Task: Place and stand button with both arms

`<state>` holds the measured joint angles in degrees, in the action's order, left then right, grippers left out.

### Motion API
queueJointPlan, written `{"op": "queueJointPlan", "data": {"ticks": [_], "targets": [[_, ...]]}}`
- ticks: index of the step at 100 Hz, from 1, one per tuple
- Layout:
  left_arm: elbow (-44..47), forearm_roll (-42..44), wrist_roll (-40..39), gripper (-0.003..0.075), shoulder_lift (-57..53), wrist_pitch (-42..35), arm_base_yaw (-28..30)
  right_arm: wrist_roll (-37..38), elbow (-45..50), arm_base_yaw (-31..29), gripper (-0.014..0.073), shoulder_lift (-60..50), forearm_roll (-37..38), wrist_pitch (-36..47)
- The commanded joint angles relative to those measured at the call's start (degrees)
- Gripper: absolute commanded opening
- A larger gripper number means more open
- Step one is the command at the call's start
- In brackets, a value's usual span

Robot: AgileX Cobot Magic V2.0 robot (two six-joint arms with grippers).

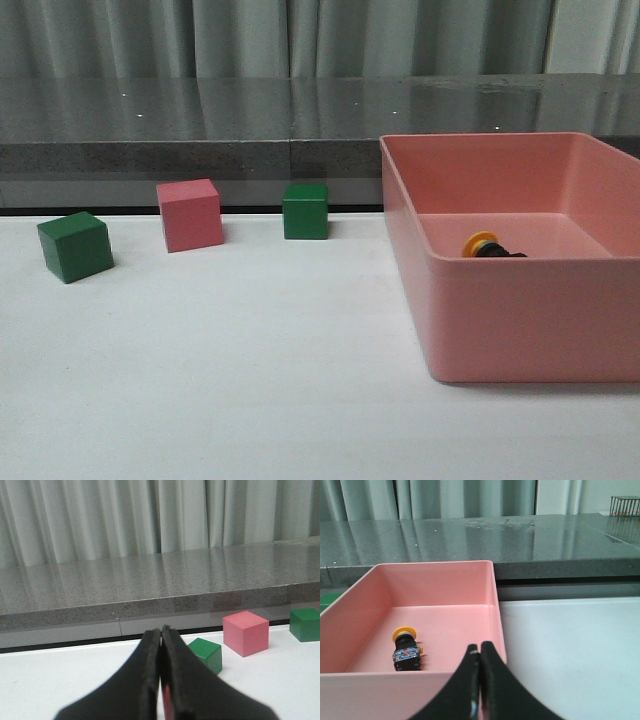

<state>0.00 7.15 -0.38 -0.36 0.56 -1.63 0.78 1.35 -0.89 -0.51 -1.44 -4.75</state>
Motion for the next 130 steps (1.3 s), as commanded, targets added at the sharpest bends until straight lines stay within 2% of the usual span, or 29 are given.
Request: {"op": "queueJointPlan", "data": {"ticks": [1, 53, 65, 71, 81, 97, 112, 130], "targets": [[2.6, 0.0, -0.5, -0.0020, -1.7, -4.5, 0.1, 0.0, -0.6, -0.4, -0.0062, -1.2, 0.5, 4.4], [2.6, 0.0, -0.5, -0.0020, -1.7, -4.5, 0.1, 0.0, -0.6, -0.4, -0.0062, -1.2, 0.5, 4.4], [2.6, 0.0, -0.5, -0.0020, -1.7, -4.5, 0.1, 0.3, -0.8, -0.4, -0.0062, -1.2, -0.2, 12.8], [2.6, 0.0, -0.5, -0.0020, -1.7, -4.5, 0.1, 3.0, -1.8, 0.0, -0.0062, -1.2, -1.8, 14.5], [2.6, 0.0, -0.5, -0.0020, -1.7, -4.5, 0.1, 4.9, -7.2, 0.4, -0.0062, 0.0, -2.0, 10.0], [2.6, 0.0, -0.5, -0.0020, -1.7, -4.5, 0.1, 4.9, -22.1, 1.7, -0.0062, 7.9, -2.0, -3.4], [2.6, 0.0, -0.5, -0.0020, -1.7, -4.5, 0.1, 4.9, -34.4, 3.5, -0.0062, 21.7, -2.7, -10.6], [2.6, 0.0, -0.5, -0.0020, -1.7, -4.5, 0.1, 0.9, -43.1, 7.5, -0.0060, 40.7, -2.7, -12.4]]}}
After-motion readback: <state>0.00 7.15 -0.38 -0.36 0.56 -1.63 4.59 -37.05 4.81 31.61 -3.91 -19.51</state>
